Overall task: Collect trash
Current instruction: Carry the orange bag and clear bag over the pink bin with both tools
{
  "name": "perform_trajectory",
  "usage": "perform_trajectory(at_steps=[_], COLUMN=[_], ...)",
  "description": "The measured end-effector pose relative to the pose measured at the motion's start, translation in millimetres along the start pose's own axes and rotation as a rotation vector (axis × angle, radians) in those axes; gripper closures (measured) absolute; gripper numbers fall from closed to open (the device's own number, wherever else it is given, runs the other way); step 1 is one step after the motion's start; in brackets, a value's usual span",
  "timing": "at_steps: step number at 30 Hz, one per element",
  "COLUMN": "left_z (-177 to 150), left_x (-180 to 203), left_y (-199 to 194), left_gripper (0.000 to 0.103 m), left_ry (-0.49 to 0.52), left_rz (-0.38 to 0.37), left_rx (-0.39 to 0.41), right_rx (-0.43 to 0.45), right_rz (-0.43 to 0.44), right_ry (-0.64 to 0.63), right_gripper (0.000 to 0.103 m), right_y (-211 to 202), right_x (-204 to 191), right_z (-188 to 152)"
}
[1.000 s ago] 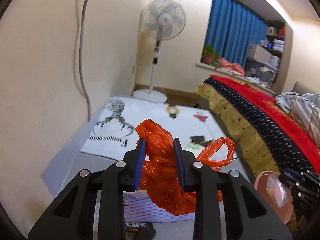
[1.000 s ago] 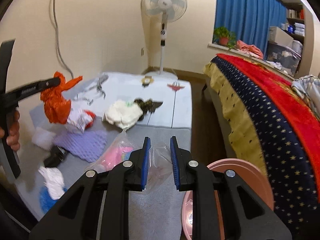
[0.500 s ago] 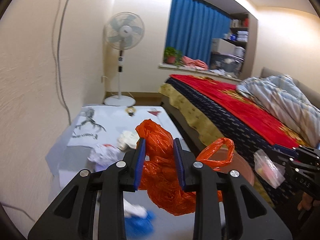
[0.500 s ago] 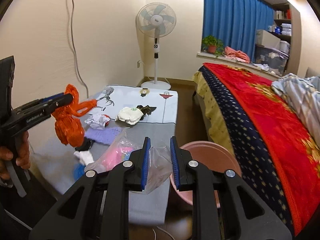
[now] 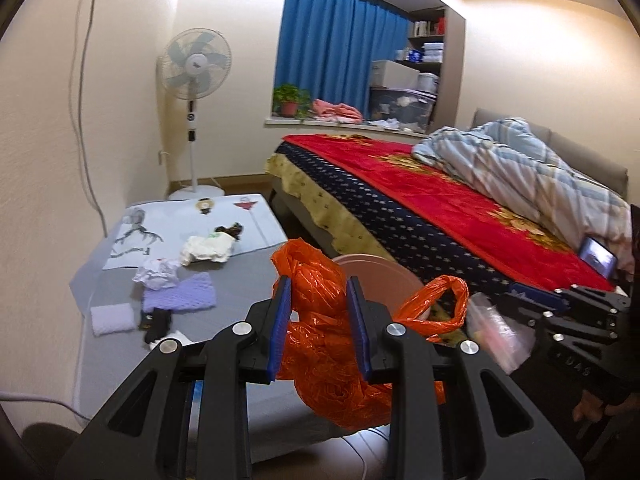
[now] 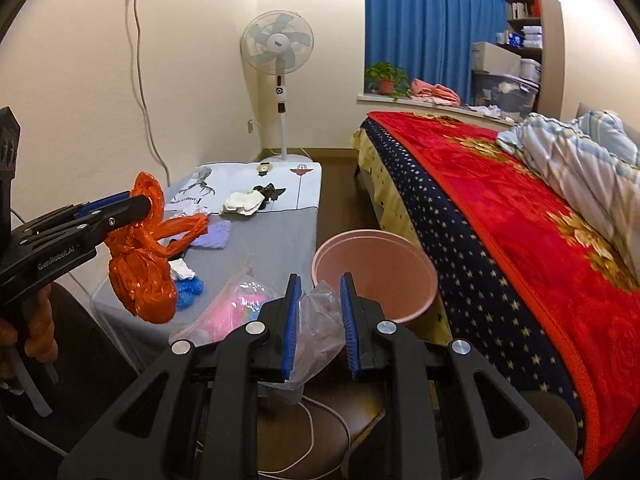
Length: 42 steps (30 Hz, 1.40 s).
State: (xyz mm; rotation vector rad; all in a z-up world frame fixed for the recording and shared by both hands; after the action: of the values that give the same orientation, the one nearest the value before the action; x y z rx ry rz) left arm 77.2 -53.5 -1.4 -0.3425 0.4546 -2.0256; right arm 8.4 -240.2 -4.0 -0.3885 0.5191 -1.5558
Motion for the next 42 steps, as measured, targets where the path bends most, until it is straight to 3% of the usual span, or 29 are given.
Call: perform_trajectory(at_steps=[10, 23, 33, 42], left_z=[3.1, 22.9, 53.6, 80.5], left_x=[21.5, 35.0, 44.8, 53.6], left_y=[-4.4, 28.1, 82.8, 174.3], left_gripper=[0.075, 0.075, 0.075, 0.075], left_ry=[0.008, 0.006, 0.021, 0.017], left_rz=[-0.043, -0.061, -0.062, -0.079], left_rx=[-0.019, -0.046, -0.067, -0.109], right_rx=[0.038, 0.013, 0.04, 0.009], right_rz=[-0.019, -0.049, -0.115, -0.175], right_ry=[0.043, 0.081, 0.088, 0.133], right_gripper=[0.082, 0.082, 0.082, 0.082], right_y=[-16.7, 14.9, 60.9, 133.9], right_x=[17.8, 47.9, 77.4, 110.7], right_z=[4.0, 15.6, 53.2, 95.7])
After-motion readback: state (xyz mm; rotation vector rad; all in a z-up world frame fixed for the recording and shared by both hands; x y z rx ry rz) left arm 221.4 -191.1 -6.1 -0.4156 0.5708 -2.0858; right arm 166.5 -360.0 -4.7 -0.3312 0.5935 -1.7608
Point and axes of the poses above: each gripper's, at about its wrist camera, not at the fingertips, and y roughly the way its jaws point, x to its right, z to its top, the point moved 2 cm from there along y, roughly the way its jaws point, and after that the axes turned 4 degrees about y, right-handed, at the moved point
